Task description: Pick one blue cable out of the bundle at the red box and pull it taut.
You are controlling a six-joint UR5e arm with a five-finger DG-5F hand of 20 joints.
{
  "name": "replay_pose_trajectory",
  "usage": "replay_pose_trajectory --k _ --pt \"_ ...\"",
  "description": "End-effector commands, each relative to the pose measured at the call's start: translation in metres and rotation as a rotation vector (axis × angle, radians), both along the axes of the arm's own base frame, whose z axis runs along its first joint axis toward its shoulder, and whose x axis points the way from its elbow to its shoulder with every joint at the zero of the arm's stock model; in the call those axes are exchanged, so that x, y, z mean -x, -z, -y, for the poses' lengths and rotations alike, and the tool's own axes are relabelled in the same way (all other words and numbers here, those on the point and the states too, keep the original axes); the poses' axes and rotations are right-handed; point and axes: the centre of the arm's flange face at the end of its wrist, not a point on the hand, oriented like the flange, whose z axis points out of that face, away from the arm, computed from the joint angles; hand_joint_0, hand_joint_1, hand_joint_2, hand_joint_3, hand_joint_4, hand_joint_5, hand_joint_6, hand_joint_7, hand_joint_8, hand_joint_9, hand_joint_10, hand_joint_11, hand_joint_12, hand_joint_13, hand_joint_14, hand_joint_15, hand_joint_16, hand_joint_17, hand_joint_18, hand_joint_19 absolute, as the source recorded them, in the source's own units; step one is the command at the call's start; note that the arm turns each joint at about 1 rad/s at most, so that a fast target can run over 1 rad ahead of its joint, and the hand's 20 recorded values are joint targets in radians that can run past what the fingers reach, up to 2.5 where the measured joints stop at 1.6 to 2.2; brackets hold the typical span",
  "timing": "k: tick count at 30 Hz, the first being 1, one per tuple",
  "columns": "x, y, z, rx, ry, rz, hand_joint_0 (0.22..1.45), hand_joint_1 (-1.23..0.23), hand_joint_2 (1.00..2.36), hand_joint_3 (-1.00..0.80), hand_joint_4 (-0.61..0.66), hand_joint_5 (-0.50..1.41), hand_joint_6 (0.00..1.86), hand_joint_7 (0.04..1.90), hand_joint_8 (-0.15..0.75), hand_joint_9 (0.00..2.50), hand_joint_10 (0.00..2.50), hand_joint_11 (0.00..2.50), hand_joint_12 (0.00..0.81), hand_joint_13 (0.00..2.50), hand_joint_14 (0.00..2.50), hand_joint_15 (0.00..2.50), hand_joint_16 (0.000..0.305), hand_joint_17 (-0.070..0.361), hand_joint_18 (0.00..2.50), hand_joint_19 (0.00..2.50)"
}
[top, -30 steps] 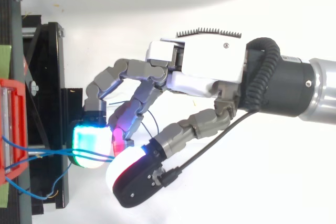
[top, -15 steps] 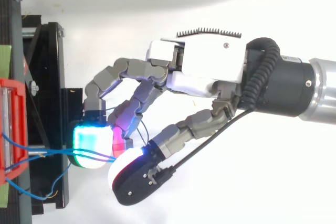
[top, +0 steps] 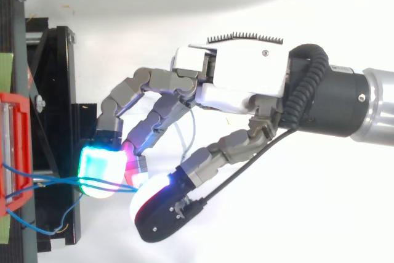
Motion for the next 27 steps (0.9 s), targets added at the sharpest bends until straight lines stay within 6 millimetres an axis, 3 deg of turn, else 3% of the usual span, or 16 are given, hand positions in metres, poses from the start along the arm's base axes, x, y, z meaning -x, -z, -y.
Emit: replay_pose_trajectory --k 1,3,7,14,21,27 --pt "0.0 0.0 0.0 0.0 0.0 0.0 0.54 -0.99 1.0 -0.5 -0.03 -0.19 0.97 0.66 0.265 0.97 0.0 1.02 0.356 0.79 0.01 0.41 0.049 0.11 0.7 0.38" --pt "0.0001 0.0 0.0011 0.0 0.002 0.0 0.52 -0.96 1.0 -0.5 -0.02 -0.17 0.96 0.68 0.298 1.0 0.0 1.02 0.371 0.81 0.01 0.41 0.051 0.115 0.71 0.4" --pt "0.0 0.0 0.0 0.002 0.0 0.0 0.6 -0.85 1.0 -0.5 -0.02 -0.16 0.95 0.72 0.324 1.03 0.0 1.04 0.367 0.83 0.01 0.43 0.049 0.11 0.71 0.43" --pt "0.0 0.0 0.0 0.002 0.0 0.0 0.66 -0.85 1.01 -0.36 -0.04 -0.16 0.95 0.77 0.33 1.03 0.0 1.04 0.367 0.84 0.01 0.43 0.049 0.11 0.73 0.44" --pt "0.0 0.0 0.0 0.002 0.0 0.0 0.58 -0.72 1.01 -0.25 -0.02 -0.16 0.95 0.76 0.342 1.07 0.0 1.03 0.377 0.84 0.01 0.47 0.052 0.117 0.69 0.52" --pt "0.0002 0.0006 0.0 0.003 0.0 0.0 0.56 -0.64 1.01 -0.18 0.0 -0.15 0.94 0.76 0.389 1.11 0.0 0.96 0.435 0.87 0.01 0.45 0.064 0.145 0.73 0.51"
